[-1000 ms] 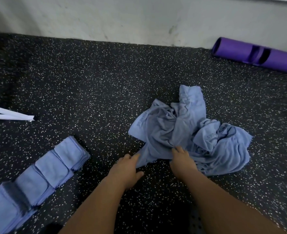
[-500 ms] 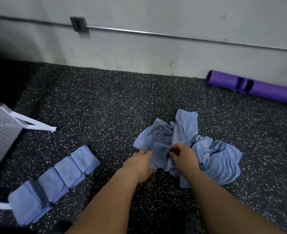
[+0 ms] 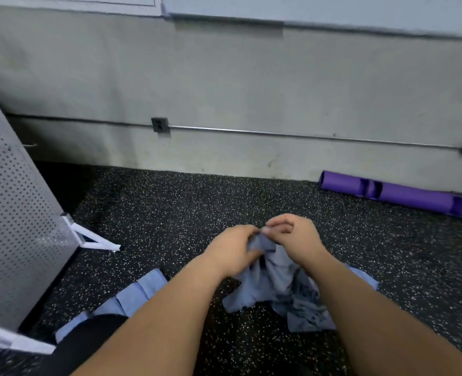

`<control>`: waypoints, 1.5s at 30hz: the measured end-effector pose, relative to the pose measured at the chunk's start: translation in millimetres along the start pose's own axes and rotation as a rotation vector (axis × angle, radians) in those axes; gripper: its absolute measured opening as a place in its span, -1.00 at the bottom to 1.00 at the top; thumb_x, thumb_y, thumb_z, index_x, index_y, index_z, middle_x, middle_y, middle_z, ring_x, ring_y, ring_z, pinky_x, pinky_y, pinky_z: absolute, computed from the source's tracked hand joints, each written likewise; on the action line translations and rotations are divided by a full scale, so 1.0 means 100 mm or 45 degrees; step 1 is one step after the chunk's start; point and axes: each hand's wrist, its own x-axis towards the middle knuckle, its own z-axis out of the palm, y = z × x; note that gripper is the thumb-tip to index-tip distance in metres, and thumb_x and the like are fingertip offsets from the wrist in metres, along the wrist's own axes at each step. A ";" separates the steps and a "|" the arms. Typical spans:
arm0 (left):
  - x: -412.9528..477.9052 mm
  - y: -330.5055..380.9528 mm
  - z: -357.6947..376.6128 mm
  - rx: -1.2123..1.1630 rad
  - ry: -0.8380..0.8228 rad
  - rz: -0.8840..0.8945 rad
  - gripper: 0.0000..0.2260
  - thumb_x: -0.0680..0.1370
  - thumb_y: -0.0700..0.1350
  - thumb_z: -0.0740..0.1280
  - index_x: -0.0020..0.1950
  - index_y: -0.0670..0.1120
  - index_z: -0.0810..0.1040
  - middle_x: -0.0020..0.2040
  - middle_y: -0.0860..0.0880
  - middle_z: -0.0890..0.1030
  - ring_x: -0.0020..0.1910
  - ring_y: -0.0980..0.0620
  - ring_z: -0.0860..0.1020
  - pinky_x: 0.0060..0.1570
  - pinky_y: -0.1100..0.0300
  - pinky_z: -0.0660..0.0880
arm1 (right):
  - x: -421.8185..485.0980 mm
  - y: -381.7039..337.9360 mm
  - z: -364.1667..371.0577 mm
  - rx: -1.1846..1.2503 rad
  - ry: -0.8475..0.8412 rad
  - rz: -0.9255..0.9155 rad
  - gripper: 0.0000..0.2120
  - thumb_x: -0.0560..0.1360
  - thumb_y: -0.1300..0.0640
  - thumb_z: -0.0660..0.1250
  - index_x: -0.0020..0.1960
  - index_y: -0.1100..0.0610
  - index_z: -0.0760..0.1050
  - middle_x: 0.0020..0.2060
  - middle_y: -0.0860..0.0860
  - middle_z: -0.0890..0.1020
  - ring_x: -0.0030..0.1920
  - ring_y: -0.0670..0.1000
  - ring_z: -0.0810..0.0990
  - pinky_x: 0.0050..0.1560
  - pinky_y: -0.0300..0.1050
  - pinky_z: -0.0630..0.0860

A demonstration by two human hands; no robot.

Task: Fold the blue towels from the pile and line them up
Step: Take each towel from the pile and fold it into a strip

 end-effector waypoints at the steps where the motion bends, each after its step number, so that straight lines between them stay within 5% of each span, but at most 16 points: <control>1: -0.05 0.04 -0.10 -0.038 0.062 0.005 -0.66 0.57 0.09 0.46 0.33 0.07 0.59 0.16 0.09 0.67 0.10 0.04 0.63 0.18 0.04 0.58 | -0.06 -0.12 -0.05 0.074 -0.015 -0.010 -0.85 0.44 0.19 0.64 -0.03 0.08 0.71 -0.28 0.02 0.75 -0.22 -0.08 0.70 -0.11 -0.20 0.64; 5: -0.20 0.14 -0.45 -0.205 0.227 0.047 -0.78 0.52 0.03 0.58 0.12 0.07 0.68 -0.04 0.17 0.69 -0.04 0.25 0.64 0.12 0.18 0.60 | -0.24 -0.52 -0.25 0.356 -0.025 -0.037 -0.86 0.48 0.26 0.59 0.02 0.20 0.69 -0.40 -0.06 0.67 -0.35 -0.18 0.59 -0.26 -0.34 0.53; 11: -0.41 0.27 -0.64 -0.322 0.264 0.128 -0.90 0.56 -0.05 0.54 0.05 0.03 0.71 -0.08 0.13 0.71 -0.07 0.22 0.65 0.07 0.19 0.59 | -0.38 -0.82 -0.40 0.598 0.013 -0.005 -0.91 0.54 0.19 0.54 0.03 0.17 0.71 -0.12 0.12 0.78 -0.15 -0.03 0.68 -0.13 -0.20 0.59; 14: -0.48 0.30 -0.58 -0.384 0.271 0.109 -0.94 0.56 0.02 0.53 -0.01 0.09 0.69 -0.12 0.14 0.70 -0.10 0.20 0.64 0.04 0.15 0.60 | -0.42 -0.82 -0.40 0.579 0.009 -0.011 -0.89 0.54 0.16 0.54 0.04 0.16 0.72 -0.08 0.10 0.79 -0.12 -0.07 0.70 -0.11 -0.23 0.60; 17: -0.52 0.32 -0.49 -0.497 0.180 0.095 -0.76 0.47 0.15 0.58 0.04 0.12 0.66 -0.09 0.12 0.71 -0.10 0.14 0.65 0.01 0.19 0.61 | -0.43 -0.80 -0.34 0.579 0.013 -0.003 -0.87 0.54 0.14 0.54 0.05 0.17 0.72 -0.10 0.05 0.79 -0.12 -0.12 0.72 -0.16 -0.31 0.60; 22: -0.45 0.24 -0.47 -0.392 0.260 0.096 -0.95 0.60 -0.07 0.50 -0.01 0.09 0.69 -0.17 0.14 0.68 -0.18 0.20 0.61 -0.07 0.22 0.57 | -0.32 -0.73 -0.27 0.550 -0.056 0.065 -0.86 0.57 0.10 0.51 0.05 0.16 0.72 -0.09 0.08 0.78 -0.16 -0.06 0.69 -0.16 -0.19 0.59; 26: -0.36 0.12 -0.60 -0.475 0.284 0.037 -0.94 0.63 -0.08 0.48 -0.03 0.06 0.72 -0.21 0.06 0.70 -0.23 0.12 0.62 -0.08 0.20 0.62 | -0.18 -0.60 -0.36 0.320 -0.102 0.035 -0.87 0.65 0.03 0.42 0.05 0.04 0.71 -0.09 0.00 0.77 -0.12 -0.07 0.66 -0.08 -0.11 0.57; 30: -0.23 0.13 -0.65 -0.603 0.386 0.005 -0.95 0.62 -0.08 0.49 -0.03 0.04 0.73 -0.25 0.01 0.62 -0.30 0.14 0.48 -0.22 0.23 0.49 | -0.11 -0.56 -0.39 0.192 -0.219 -0.039 -0.85 0.69 0.06 0.35 0.03 0.01 0.68 -0.13 -0.02 0.75 -0.15 -0.10 0.63 -0.12 -0.24 0.53; 34: -0.09 0.22 -0.65 -0.660 0.444 0.068 -0.95 0.61 -0.08 0.49 -0.04 0.00 0.73 -0.30 0.03 0.56 -0.30 0.15 0.46 -0.22 0.25 0.44 | -0.04 -0.57 -0.28 0.191 -0.352 -0.090 -0.94 0.63 0.04 0.45 0.07 -0.01 0.70 -0.04 0.18 0.74 -0.09 -0.01 0.65 0.02 0.05 0.63; 38: 0.07 0.26 -0.61 -0.608 0.442 0.085 -0.95 0.59 -0.08 0.52 -0.07 0.00 0.73 -0.33 0.08 0.53 -0.32 0.20 0.45 -0.25 0.33 0.42 | -0.01 -0.57 -0.19 0.066 -0.452 -0.119 -0.80 0.50 0.13 0.60 0.09 0.03 0.66 -0.25 -0.14 0.70 -0.28 -0.18 0.60 -0.19 -0.31 0.55; 42: 0.17 0.22 -0.61 -0.567 0.386 0.084 -0.94 0.57 -0.07 0.53 -0.10 0.01 0.73 -0.29 -0.06 0.62 -0.31 0.19 0.48 -0.21 0.26 0.47 | 0.08 -0.50 -0.10 -0.288 -0.255 -0.219 -0.89 0.52 0.03 0.56 -0.08 -0.07 0.63 -0.39 -0.16 0.62 -0.40 -0.21 0.50 -0.34 -0.35 0.43; 45: 0.22 0.14 -0.64 -0.606 0.334 0.035 -0.93 0.55 -0.06 0.56 -0.13 0.02 0.74 -0.32 -0.04 0.61 -0.33 0.16 0.48 -0.24 0.21 0.46 | 0.16 -0.42 -0.07 -0.499 -0.119 -0.253 -0.91 0.57 0.01 0.46 -0.12 -0.12 0.62 -0.31 -0.11 0.66 -0.32 -0.14 0.58 -0.18 -0.14 0.57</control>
